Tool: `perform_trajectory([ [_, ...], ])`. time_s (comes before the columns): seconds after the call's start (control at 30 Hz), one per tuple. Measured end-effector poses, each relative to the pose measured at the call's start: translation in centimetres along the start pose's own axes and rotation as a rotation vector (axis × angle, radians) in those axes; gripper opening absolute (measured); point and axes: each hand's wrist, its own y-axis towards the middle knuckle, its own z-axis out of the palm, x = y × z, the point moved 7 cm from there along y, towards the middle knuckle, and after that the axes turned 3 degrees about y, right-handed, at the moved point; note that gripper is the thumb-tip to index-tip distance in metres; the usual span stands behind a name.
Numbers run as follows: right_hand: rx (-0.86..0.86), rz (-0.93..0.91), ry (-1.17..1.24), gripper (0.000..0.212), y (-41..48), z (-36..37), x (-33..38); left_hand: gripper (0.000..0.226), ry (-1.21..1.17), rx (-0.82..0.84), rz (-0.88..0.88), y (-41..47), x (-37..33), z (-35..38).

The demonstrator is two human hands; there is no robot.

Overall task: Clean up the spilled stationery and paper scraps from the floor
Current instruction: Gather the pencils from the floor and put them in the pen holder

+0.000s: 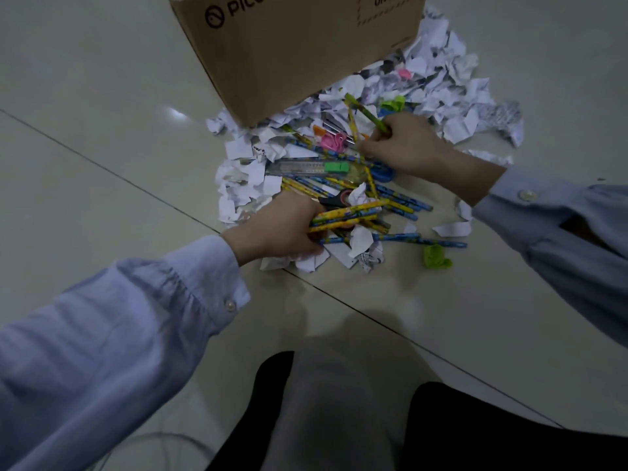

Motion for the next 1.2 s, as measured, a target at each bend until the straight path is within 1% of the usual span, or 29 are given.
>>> perform_trajectory([
  [0.17,0.064,-0.078,-0.135,0.049,0.8,1.0,0.9,0.022,-0.072,0.06,0.034,-0.2,0.9,-0.6],
  [0.23,0.063,-0.099,-0.161,0.045,1.0,1.1,0.9,0.025,-0.078,0.059,0.034,-0.3,1.2,-1.2],
  [0.37,0.07,-0.14,-0.23,0.027,1.2,0.9,0.8,0.03,-0.091,0.044,0.001,-0.6,2.4,-2.9],
  [0.4,0.077,-0.144,-0.269,0.026,1.3,1.0,0.8,0.03,-0.114,0.051,-0.015,-0.6,2.7,-3.2],
  [0.5,0.11,-0.122,-0.335,0.04,1.1,1.5,0.8,0.029,-0.206,0.059,-0.037,-0.8,3.6,-4.2],
  [0.53,0.119,-0.114,-0.34,0.039,1.0,1.7,0.8,0.028,-0.247,0.068,-0.047,-0.8,3.8,-4.4],
  [0.6,0.122,-0.095,-0.331,0.03,1.0,1.8,0.7,0.025,-0.324,0.086,-0.063,-0.9,4.2,-4.6],
  [0.67,0.116,-0.049,-0.293,0.029,0.9,1.4,0.6,0.018,-0.385,0.096,-0.039,-1.1,4.1,-4.7],
  [0.73,0.092,-0.005,-0.241,0.037,0.7,0.5,0.4,0.013,-0.447,0.1,-0.024,-1.2,4.2,-4.6],
  [0.77,0.073,0.014,-0.195,0.037,0.7,-0.1,0.2,0.013,-0.472,0.1,-0.028,-1.3,4.3,-4.6],
  [0.87,0.002,0.079,0.009,0.023,0.5,-2.0,-0.7,0.007,-0.59,0.104,-0.041,-1.6,4.3,-4.6],
  [0.9,-0.024,0.093,0.066,0.02,0.4,-2.5,-1.0,0.008,-0.638,0.101,-0.044,-1.7,4.3,-4.6],
  [1.0,-0.104,0.13,0.161,0.029,-0.1,-3.7,-1.6,0.015,-0.777,0.097,-0.069,-1.7,4.7,-4.7],
  [1.07,-0.144,0.142,0.223,0.034,-0.5,-4.0,-1.8,0.019,-0.922,0.071,-0.097,-1.5,4.8,-4.6],
  [1.13,-0.171,0.161,0.269,0.04,-0.9,-4.0,-2.1,0.025,-1.098,-0.005,-0.102,-1.1,4.8,-4.5],
  [1.2,-0.186,0.193,0.307,0.044,-1.2,-3.8,-2.4,0.029,-1.208,-0.114,-0.13,-0.7,5.2,-4.6],
])
